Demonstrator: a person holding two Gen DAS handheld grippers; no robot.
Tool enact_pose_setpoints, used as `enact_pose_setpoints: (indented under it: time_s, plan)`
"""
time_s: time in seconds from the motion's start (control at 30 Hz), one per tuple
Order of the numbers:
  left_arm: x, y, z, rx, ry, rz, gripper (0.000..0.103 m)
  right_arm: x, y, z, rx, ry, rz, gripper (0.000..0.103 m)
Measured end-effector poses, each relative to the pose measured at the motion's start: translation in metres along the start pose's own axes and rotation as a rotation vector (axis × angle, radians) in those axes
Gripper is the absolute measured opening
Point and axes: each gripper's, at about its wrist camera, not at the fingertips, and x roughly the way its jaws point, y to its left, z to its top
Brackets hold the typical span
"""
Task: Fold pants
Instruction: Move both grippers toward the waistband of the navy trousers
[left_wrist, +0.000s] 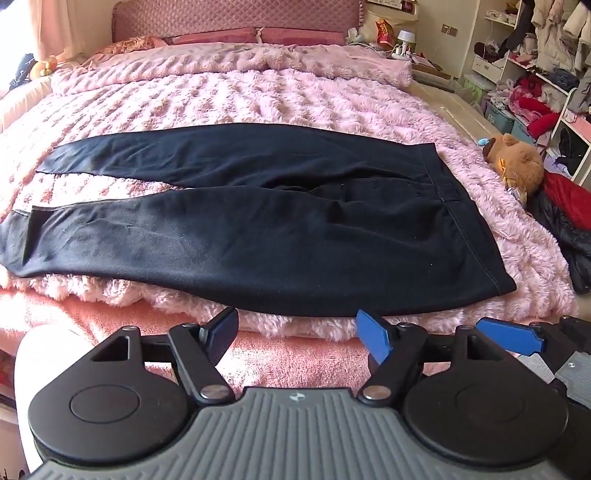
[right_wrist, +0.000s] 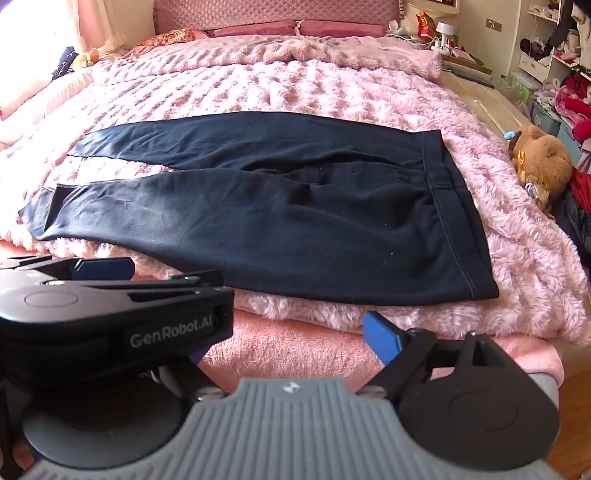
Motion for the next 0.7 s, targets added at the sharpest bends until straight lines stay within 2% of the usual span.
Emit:
enact_pose_setpoints:
  time_s: [0.1, 0.2, 0.7]
  plan:
    - [-0.004, -0.002, 0.004, -0.005, 0.007, -0.003, 0.08, -0.005, 0.001, 0.003, 0.01, 0.005, 0.013, 0.081]
    - [-0.007, 0.005, 0.007, -0.011, 0.031, -0.015, 0.08, -0.008, 0.001, 0.006, 0.012, 0.018, 0.015, 0.08]
    - [-0.001, 0.009, 0.008, -0.048, 0.043, -0.008, 0.078, -0.006, 0.007, 0.011, 0.014, 0.026, 0.015, 0.08]
